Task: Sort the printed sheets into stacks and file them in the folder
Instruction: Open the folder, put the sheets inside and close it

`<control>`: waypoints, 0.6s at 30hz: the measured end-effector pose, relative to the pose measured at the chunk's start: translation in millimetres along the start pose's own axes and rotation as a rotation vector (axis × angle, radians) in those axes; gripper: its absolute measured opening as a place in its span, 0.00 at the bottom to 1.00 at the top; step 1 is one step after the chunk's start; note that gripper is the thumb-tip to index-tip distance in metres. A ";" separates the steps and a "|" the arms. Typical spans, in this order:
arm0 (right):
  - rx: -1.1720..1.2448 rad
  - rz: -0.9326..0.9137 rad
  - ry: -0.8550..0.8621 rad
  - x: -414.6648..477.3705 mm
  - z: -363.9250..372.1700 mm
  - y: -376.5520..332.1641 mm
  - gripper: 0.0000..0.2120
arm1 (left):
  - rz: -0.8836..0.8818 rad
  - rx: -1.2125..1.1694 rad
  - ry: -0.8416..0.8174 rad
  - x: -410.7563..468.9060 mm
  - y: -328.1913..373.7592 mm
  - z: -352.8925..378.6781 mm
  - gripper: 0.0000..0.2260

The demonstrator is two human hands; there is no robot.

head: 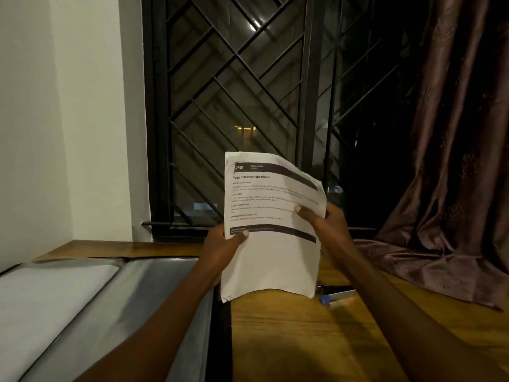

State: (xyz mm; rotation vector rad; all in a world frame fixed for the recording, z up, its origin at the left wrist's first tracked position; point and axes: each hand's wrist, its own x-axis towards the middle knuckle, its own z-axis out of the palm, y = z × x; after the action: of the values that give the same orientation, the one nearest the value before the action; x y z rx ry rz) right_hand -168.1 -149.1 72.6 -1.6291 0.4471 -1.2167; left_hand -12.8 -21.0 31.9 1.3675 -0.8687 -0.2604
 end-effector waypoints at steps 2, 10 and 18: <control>0.001 -0.014 0.014 3.2 -1.7 2.4 0.10 | -0.022 -0.005 0.000 4.7 1.0 -0.3 0.13; -0.146 0.098 -0.118 24.0 6.1 20.8 0.05 | -0.262 -0.388 -0.258 29.3 20.2 -32.0 0.13; 0.035 0.439 -0.071 31.6 68.3 97.6 0.05 | -0.190 0.138 -0.040 45.1 -30.7 -109.8 0.12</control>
State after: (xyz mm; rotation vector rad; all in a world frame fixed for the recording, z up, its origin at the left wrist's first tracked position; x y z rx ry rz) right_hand -70.1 -180.3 4.7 -1.4417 0.6927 -0.8309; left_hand 100.6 25.0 25.8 1.5809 -0.8019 -0.3803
